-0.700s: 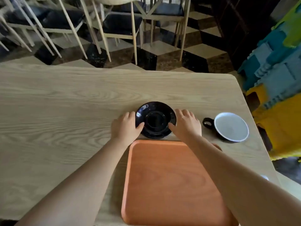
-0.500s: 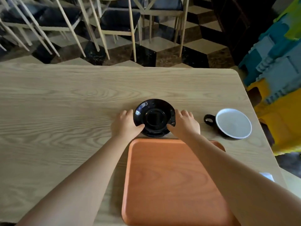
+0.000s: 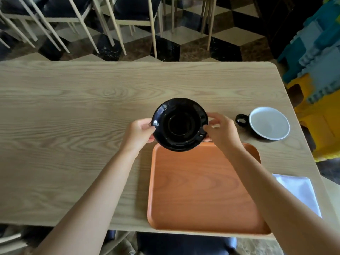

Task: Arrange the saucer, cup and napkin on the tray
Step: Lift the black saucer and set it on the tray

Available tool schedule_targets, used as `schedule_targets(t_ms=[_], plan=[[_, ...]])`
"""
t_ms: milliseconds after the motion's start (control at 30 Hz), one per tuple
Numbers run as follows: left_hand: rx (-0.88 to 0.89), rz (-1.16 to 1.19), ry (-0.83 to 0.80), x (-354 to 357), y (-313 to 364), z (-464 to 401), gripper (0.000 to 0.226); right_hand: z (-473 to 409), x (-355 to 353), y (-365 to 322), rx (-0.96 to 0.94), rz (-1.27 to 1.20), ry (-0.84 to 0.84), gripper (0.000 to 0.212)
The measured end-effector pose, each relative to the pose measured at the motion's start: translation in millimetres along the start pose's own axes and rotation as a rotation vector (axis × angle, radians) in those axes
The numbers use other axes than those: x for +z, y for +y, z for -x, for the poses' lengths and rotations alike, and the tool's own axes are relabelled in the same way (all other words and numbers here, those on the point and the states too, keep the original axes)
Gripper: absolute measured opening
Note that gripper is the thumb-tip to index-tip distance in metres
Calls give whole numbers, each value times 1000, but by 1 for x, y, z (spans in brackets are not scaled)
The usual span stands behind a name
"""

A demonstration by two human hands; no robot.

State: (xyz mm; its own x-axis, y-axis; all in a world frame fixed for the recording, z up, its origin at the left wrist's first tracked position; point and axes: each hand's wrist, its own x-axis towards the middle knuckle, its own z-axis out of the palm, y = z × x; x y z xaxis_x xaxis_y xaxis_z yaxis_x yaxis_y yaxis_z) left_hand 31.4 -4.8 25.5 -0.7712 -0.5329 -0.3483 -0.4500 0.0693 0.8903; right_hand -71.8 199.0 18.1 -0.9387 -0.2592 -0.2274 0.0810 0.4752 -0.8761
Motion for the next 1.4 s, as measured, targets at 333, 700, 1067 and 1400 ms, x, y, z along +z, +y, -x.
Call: schedule_targets(t_ms=[333,700,1067,1400], plan=[[-77,3,-84,-16,-56,75,34,78,7,39,78,-66,-123,52],[-10,-201,25,-9,-62,84,31,87,8,55,177,-97,-125,37],[15,-392,32,-7,-54,81,30,86,9,51,166,-3,-152,40],[123,-825,138,5,-30,80,21,83,-13,37,-17,370,-181,36]])
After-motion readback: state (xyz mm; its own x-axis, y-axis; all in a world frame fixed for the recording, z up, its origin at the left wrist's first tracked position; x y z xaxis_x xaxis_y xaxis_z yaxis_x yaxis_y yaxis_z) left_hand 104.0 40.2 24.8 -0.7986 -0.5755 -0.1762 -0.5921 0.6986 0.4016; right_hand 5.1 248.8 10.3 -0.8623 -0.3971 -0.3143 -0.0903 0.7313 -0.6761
